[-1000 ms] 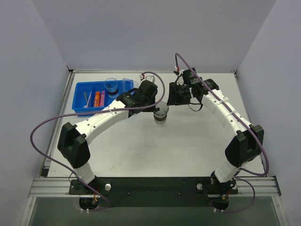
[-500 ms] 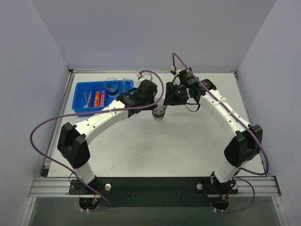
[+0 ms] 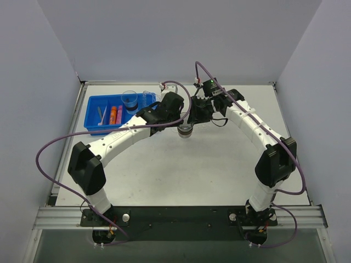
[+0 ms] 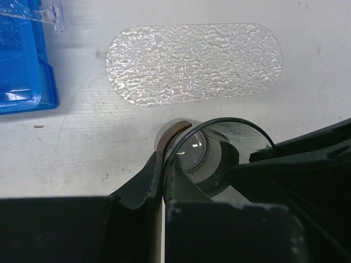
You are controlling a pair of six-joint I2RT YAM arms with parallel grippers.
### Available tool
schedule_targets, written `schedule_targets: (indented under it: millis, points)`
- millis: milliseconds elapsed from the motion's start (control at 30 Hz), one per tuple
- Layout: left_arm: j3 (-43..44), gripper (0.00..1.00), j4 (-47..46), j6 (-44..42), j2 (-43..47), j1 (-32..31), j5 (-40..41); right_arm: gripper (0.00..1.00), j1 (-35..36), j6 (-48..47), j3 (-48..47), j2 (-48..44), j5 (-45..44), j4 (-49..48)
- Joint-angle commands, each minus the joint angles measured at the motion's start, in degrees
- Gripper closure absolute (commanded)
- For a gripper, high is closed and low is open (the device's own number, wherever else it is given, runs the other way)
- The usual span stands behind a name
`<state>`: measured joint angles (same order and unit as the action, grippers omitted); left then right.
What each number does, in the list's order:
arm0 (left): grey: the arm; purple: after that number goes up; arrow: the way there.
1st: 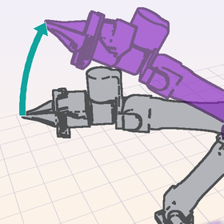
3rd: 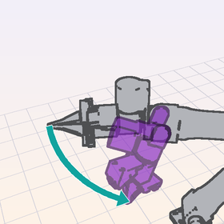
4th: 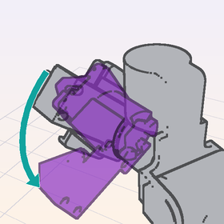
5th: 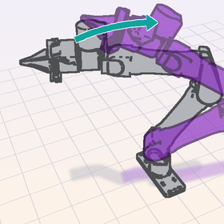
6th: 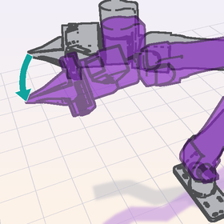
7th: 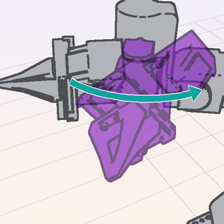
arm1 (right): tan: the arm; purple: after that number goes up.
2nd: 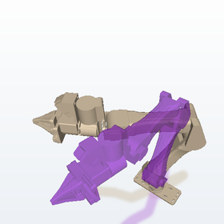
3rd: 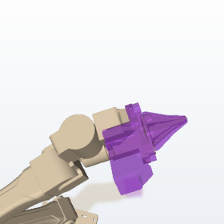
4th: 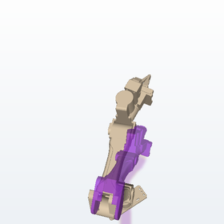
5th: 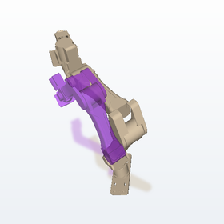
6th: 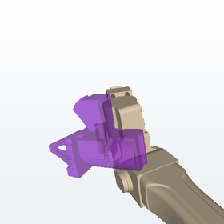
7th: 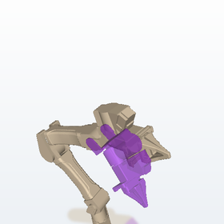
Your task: Prepare toiletry sets of a toothbrush and toothpaste on the tray
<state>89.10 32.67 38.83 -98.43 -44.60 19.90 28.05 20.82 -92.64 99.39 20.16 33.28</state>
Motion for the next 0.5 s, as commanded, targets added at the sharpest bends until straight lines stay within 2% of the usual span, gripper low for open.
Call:
schedule_targets:
  millis: [0, 333, 433, 467]
  points:
    - [4.50, 1.00, -6.91, 2.21, 0.70, -0.49, 1.54, 0.72, 0.86, 0.10, -3.86, 1.33, -1.87, 3.37]
    - [2.48, 1.00, -10.07, 2.22, 1.75, -0.58, 1.28, 0.81, 2.27, -1.48, -6.50, 3.79, -6.72, 6.27]
    - [1.69, 1.00, -11.04, 1.87, 2.02, -0.49, -0.38, 0.99, 2.27, -1.75, -6.94, 4.05, -7.15, 6.45]
    - [1.34, 1.00, -11.74, 1.43, 2.36, -0.58, -1.35, 1.00, 2.27, -1.83, -7.11, 4.05, -7.24, 6.54]
